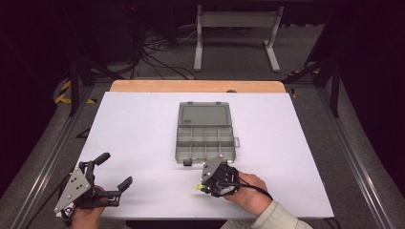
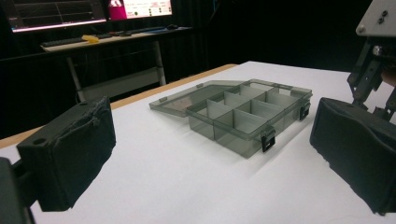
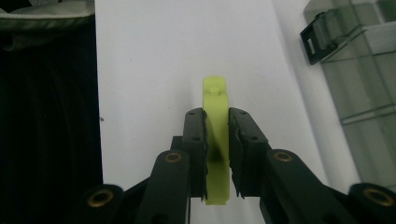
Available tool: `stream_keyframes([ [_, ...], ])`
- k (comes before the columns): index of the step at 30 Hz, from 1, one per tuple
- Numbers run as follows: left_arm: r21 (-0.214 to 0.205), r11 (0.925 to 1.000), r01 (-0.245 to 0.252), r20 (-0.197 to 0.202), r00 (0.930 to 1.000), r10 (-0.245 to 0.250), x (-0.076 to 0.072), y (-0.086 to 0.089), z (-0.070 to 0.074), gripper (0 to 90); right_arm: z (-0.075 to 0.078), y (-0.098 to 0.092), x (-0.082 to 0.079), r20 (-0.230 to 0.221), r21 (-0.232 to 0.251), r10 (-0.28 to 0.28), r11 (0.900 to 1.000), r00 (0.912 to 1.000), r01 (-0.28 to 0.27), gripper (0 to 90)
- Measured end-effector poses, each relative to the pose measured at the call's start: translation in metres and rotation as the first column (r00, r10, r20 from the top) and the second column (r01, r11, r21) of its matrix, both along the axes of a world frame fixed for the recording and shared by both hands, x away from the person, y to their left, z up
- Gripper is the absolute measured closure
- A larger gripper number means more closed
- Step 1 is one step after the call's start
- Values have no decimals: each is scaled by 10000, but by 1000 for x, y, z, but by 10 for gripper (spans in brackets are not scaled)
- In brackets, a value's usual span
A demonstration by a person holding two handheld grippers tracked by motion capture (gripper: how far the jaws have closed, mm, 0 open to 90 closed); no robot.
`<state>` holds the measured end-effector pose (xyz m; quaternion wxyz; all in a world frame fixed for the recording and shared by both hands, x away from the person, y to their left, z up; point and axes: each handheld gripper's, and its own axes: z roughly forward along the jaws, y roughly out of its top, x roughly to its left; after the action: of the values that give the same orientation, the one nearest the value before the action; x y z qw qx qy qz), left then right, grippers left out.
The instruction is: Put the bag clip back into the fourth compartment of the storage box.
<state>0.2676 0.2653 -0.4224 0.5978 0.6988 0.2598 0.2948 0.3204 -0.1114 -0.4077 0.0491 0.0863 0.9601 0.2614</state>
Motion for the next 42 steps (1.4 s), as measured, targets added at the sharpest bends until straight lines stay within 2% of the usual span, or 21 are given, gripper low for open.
stream_keyframes([
  [3, -10, 10000, 0, 0, 10000, 0, 0, 0, 0, 8, 12, -5, 2, 144, 177, -109, 9998, 9998, 107, 782],
  [14, -24, 10000, -4, -22, 10000, 4, 0, 0, 0, 8, 33, -13, 7, 333, 467, -316, 9985, 9989, 301, 782],
  [21, -27, 10000, 8, -29, 10000, -9, 0, 0, 0, 8, 44, -18, 11, 495, 672, -447, 9969, 9978, 414, 782],
  [23, -46, 10000, 10, -36, 10000, -11, 1, 0, -1, 8, 49, -21, 13, 589, 908, -560, 9946, 9967, 505, 782],
  [32, 9, 10000, -2, -35, 10000, 2, 0, 0, 0, 8, 57, -25, 19, 730, 1193, -759, 9906, 9944, 668, 781],
  [42, -35, 10000, 25, -45, 10000, -25, 1, 0, -1, 8, 67, -32, 32, 1001, 1622, -1613, 9762, 9818, 1438, 782],
])
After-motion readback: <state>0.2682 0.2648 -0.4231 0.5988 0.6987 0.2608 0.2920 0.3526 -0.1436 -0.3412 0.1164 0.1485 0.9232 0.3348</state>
